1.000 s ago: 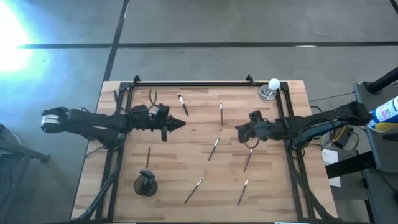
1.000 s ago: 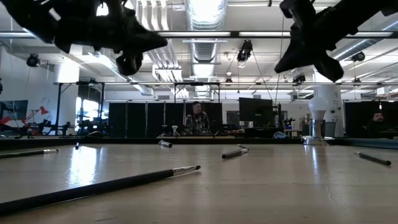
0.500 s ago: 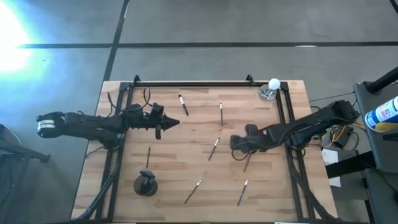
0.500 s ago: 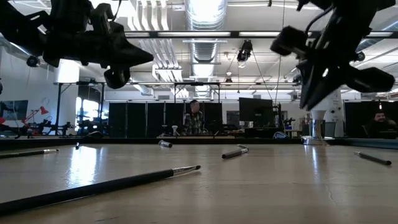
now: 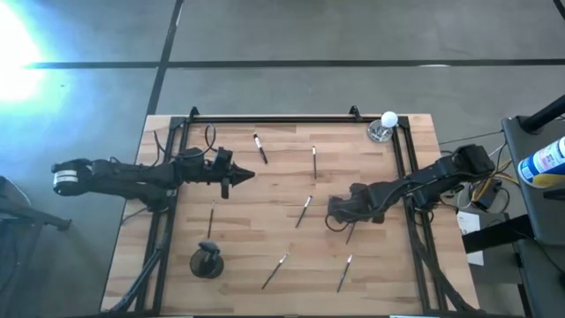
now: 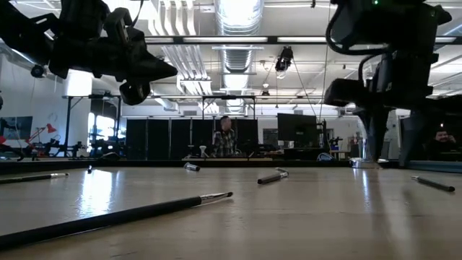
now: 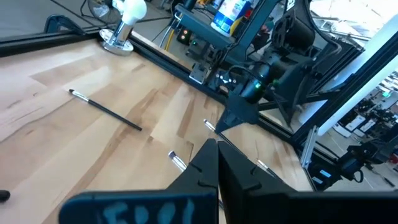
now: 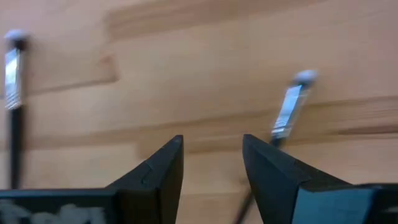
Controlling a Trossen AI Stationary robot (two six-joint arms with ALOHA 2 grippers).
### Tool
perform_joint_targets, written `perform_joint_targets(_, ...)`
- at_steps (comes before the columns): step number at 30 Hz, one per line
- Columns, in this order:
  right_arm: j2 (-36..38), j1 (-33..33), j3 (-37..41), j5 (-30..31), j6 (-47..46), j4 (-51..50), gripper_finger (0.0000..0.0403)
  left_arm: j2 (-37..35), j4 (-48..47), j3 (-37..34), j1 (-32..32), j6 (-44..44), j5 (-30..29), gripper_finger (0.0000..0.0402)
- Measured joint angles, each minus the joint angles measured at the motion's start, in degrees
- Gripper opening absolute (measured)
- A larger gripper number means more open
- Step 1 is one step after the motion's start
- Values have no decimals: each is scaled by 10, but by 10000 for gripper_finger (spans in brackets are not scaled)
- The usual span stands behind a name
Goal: Pick & Place Makeup Brushes
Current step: Put the eyeshadow brush into the holder
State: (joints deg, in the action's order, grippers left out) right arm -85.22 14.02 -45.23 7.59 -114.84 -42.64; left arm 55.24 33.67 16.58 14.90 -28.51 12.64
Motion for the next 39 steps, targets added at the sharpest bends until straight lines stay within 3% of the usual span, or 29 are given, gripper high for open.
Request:
perform_joint_targets(6, 22, 0, 0, 1, -35, -100, 153, 0, -1, 0, 0, 0, 6, 0)
perform_joint_targets(31, -36, -4, 41, 21, -49, -20, 87, 0, -3, 0, 3, -1, 8, 0)
perform_joint_targets(39, -36, -4, 46, 50, -37, -13, 48, 0, -3, 0, 3, -20, 8, 0)
